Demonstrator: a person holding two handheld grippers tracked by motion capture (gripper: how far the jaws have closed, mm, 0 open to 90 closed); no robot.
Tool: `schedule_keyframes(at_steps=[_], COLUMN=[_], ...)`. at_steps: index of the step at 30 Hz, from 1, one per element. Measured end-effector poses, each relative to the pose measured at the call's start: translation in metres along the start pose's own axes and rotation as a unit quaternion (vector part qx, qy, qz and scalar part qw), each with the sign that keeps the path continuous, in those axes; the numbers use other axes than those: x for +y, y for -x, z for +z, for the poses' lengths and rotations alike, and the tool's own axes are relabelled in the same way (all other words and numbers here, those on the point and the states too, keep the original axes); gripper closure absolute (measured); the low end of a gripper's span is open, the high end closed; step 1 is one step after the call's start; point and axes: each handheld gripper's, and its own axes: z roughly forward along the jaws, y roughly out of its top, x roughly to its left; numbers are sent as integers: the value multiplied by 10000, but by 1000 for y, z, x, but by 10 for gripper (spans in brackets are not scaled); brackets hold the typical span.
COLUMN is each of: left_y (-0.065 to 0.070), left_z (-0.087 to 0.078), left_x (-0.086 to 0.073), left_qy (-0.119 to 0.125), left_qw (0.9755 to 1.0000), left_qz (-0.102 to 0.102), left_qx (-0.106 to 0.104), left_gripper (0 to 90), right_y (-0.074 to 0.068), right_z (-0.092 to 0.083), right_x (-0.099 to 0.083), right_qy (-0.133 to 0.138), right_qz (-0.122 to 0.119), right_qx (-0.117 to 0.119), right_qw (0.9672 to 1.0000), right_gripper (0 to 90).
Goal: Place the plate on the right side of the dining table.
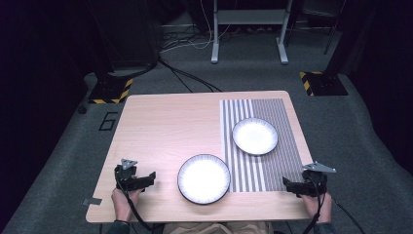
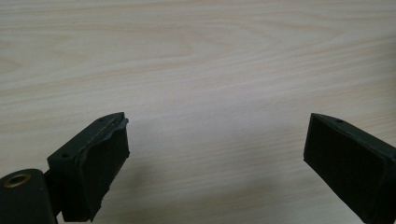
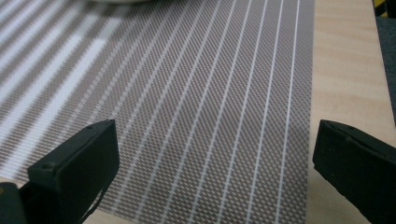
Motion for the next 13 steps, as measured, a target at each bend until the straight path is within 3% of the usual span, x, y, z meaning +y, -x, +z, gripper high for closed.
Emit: schedule_keyframes(at_steps=[1,4,8,13], left_y=[-1,-3,-4,-4], left_z=[1,4,5,5], left_x=[-5,-10,-15,-15], left_qy=[-39,-125,13,5], left_qw=[9999,9994,9996,9996], left_qz=[84,184,109,103], left_qx=[140,265,265,265], left_gripper=[59,51,33,25], right_y=[1,-2,-2,-3], right_z=[5,5,7,6], right_x=[-6,-7,-9,-9], right_qy=[-76,-68,-55,-47], right_qz=[-17,-138,-156,-110], right_qx=[-92,-287,-307,-367], right_qw=[9999,9995,9994,9993], right_gripper=[0,6,0,0])
